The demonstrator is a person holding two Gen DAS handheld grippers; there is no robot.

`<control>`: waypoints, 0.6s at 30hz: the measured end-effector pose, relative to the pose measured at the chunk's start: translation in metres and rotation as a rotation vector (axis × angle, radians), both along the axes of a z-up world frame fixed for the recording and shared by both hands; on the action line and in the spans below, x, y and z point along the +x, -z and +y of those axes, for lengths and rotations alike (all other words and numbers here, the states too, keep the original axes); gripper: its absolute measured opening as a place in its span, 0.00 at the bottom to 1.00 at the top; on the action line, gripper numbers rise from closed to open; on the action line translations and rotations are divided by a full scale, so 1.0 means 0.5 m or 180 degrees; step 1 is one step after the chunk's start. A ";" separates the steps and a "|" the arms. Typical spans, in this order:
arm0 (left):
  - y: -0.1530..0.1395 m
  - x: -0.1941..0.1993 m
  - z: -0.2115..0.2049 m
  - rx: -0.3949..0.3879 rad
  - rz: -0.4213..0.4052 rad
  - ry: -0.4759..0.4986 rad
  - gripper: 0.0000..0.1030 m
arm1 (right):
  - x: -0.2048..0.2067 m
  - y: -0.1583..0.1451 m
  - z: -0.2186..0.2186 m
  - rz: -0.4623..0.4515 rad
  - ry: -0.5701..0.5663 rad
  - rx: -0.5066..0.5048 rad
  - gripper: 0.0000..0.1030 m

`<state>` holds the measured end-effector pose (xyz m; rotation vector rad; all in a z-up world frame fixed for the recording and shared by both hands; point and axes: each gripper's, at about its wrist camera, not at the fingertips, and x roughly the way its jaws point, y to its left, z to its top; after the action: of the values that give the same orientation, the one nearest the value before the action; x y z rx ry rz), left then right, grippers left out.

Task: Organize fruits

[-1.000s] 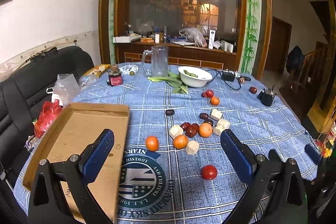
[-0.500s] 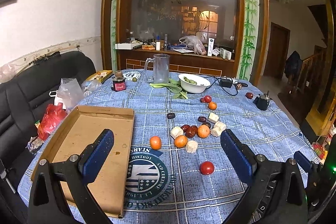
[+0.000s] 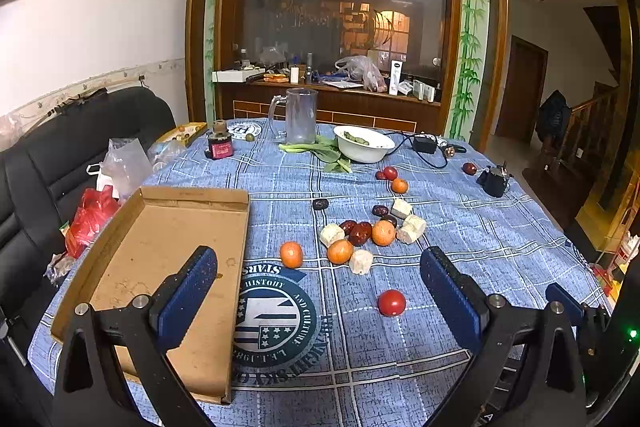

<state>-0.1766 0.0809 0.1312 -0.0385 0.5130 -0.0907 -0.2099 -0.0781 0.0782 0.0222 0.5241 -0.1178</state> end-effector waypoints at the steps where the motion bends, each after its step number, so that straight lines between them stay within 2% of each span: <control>1: 0.003 0.002 0.000 -0.0002 0.0014 0.0004 0.98 | 0.001 0.001 0.000 0.0009 -0.0002 0.0008 1.00; 18: 0.049 0.050 0.010 -0.0063 0.0273 0.0009 0.98 | 0.041 0.034 -0.002 0.0224 -0.0025 0.0069 1.00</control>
<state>-0.1515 0.0859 0.1069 -0.0612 0.5979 -0.0971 -0.1895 -0.0792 0.0614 0.0373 0.5957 -0.1055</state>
